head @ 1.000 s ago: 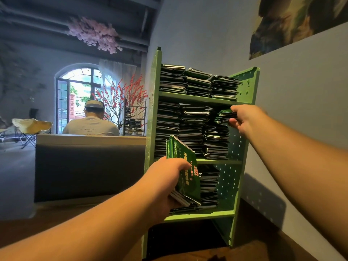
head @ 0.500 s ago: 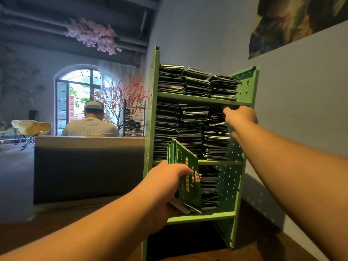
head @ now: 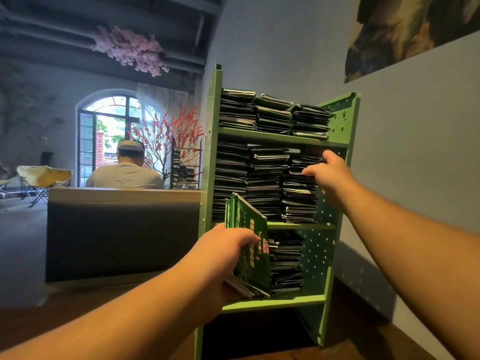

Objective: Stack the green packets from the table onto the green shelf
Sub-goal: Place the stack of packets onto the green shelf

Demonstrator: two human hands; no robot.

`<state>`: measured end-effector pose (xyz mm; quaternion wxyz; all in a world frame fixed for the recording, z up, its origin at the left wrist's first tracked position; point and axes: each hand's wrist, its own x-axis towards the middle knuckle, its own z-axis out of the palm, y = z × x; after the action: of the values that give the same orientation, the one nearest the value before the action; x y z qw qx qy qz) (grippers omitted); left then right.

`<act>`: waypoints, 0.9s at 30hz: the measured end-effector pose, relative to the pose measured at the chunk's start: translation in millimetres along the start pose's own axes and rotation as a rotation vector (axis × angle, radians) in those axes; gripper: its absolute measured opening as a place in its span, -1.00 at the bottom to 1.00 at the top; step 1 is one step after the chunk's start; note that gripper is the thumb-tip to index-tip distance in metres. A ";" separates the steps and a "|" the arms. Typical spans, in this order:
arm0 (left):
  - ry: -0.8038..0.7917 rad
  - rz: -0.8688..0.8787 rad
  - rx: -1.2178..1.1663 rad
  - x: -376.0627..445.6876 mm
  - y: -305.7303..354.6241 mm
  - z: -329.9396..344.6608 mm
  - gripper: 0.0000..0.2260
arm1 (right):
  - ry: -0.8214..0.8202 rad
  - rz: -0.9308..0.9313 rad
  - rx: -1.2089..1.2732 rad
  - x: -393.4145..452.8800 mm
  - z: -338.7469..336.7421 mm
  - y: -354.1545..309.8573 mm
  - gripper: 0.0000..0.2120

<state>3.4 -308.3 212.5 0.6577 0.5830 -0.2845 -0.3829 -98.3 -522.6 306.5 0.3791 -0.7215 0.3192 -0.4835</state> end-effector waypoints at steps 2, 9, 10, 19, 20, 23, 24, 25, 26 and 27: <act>-0.097 0.012 -0.045 -10.6 -4.0 -4.9 -0.85 | 0.026 -0.041 -0.055 1.2 -2.7 2.8 -0.27; -0.029 0.012 0.081 -9.0 -0.1 -2.0 -0.91 | 0.036 -0.069 -0.084 1.3 2.6 3.8 -0.34; -0.032 0.012 0.075 -7.0 -1.4 -2.7 -0.92 | 0.021 -0.049 -0.072 1.5 3.2 4.4 -0.37; -0.030 0.036 0.000 -11.1 1.1 -0.6 -0.87 | -0.068 0.010 0.167 4.3 -1.3 11.0 -0.35; -0.016 0.041 -0.013 -11.0 1.3 -0.1 -0.87 | -0.047 -0.005 0.193 3.7 -2.8 11.6 -0.34; 0.008 0.044 -0.060 -9.0 4.8 3.0 -0.80 | 0.077 -0.117 0.063 -6.6 -7.2 13.9 -0.44; 0.013 0.056 -0.075 -7.3 6.3 3.8 -0.76 | 0.152 -0.195 -0.047 -12.5 -8.8 15.7 -0.50; 0.003 0.061 -0.096 -8.1 6.3 5.2 -0.73 | 0.233 -0.309 -0.170 -20.9 -11.8 19.5 -0.55; -0.019 0.054 -0.127 -9.5 6.6 6.4 -0.71 | 0.299 -0.462 -0.277 -28.4 -12.6 23.1 -0.59; -0.042 0.039 -0.157 -14.0 7.1 8.2 -0.71 | 0.321 -0.612 -0.352 -38.3 -13.8 25.4 -0.62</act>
<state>-9.8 -300.9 221.8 0.7026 0.5158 -0.2788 -0.4032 -126.3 -507.2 270.7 0.0328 -0.7525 0.2224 -0.6190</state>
